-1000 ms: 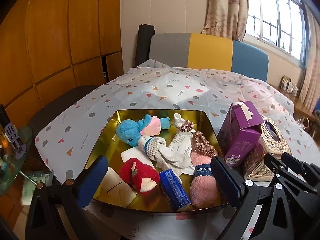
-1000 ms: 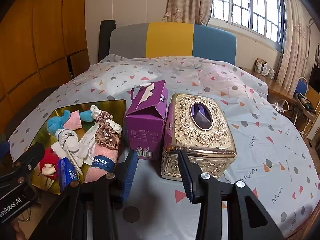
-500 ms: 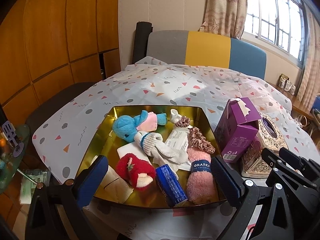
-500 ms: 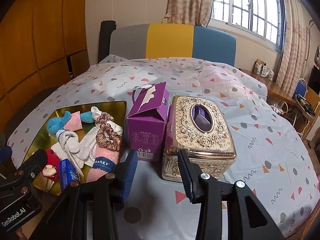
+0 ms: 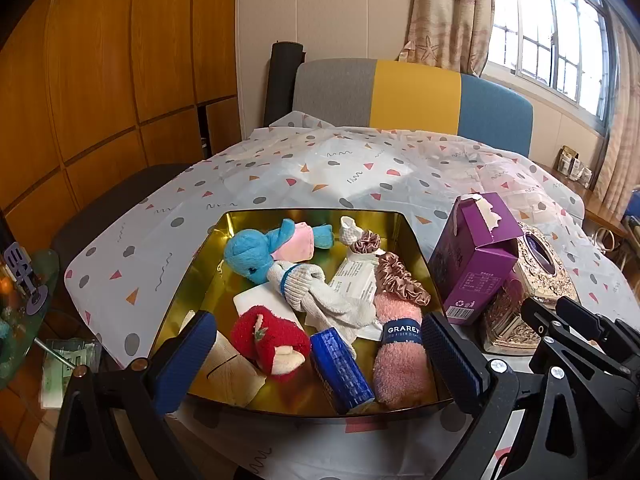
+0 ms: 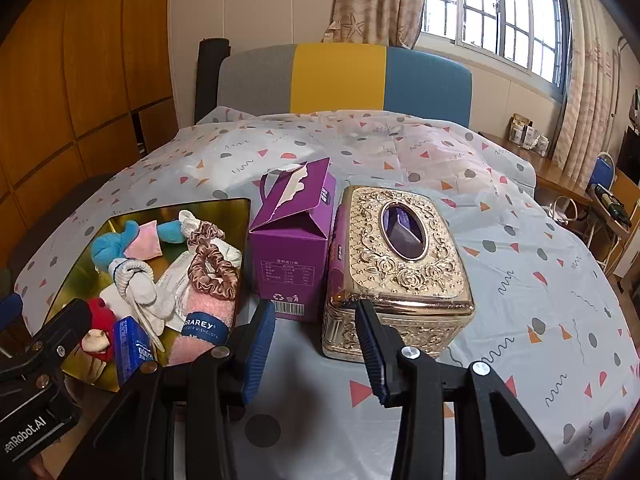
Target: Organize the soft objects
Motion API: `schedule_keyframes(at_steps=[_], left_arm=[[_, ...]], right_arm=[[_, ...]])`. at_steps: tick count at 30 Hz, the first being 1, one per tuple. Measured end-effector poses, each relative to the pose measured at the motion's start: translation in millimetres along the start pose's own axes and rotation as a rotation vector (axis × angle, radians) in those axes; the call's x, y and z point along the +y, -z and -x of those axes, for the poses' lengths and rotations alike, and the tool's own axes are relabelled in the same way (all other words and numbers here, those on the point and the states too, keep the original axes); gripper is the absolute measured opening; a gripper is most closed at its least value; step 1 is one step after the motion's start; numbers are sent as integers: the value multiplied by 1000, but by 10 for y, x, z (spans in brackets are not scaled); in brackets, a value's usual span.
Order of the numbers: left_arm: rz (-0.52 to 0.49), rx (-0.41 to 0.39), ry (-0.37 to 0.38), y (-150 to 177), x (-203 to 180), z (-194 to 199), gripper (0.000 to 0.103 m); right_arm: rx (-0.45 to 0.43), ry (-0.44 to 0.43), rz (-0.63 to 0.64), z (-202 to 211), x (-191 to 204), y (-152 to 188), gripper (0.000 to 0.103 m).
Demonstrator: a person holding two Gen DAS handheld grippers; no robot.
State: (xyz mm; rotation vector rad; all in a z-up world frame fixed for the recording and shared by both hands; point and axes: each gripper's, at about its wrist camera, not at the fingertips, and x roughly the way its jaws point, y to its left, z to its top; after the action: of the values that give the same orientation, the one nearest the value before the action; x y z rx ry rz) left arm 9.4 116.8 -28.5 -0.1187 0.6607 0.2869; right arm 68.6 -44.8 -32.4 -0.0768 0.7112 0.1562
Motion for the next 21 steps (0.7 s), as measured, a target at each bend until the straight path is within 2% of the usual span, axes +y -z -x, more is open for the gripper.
schedule_keyframes(at_steps=[21], left_arm=[[-9, 4, 3, 23, -16, 4, 103]], right_arm=[[-2, 3, -1, -2, -7, 14, 42]])
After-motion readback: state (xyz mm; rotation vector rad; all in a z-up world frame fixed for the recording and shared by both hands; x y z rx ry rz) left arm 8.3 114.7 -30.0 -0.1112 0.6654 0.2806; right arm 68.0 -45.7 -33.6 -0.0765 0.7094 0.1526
